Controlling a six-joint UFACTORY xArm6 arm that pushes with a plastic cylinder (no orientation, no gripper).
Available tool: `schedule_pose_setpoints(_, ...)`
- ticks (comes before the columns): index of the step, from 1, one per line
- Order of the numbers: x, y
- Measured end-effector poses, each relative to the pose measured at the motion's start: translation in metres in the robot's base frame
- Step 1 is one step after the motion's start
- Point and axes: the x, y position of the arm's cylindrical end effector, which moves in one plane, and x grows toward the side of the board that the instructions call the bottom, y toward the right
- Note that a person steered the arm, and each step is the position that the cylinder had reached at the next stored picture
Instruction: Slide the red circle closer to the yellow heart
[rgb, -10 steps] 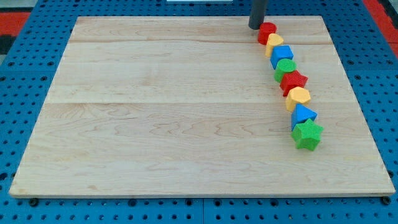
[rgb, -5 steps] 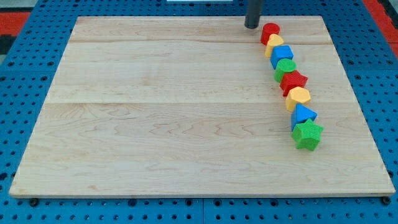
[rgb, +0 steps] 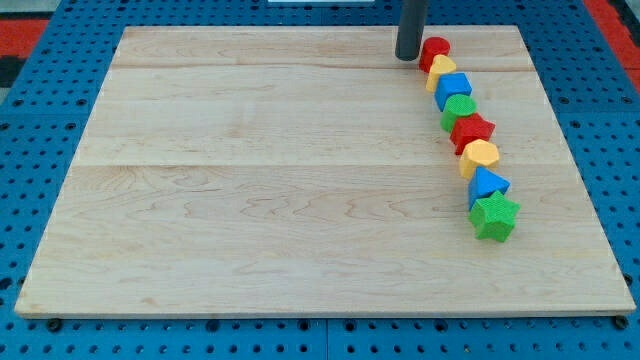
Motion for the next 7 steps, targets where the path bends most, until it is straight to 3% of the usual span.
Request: schedule_pose_setpoints(7,0.036,0.003)
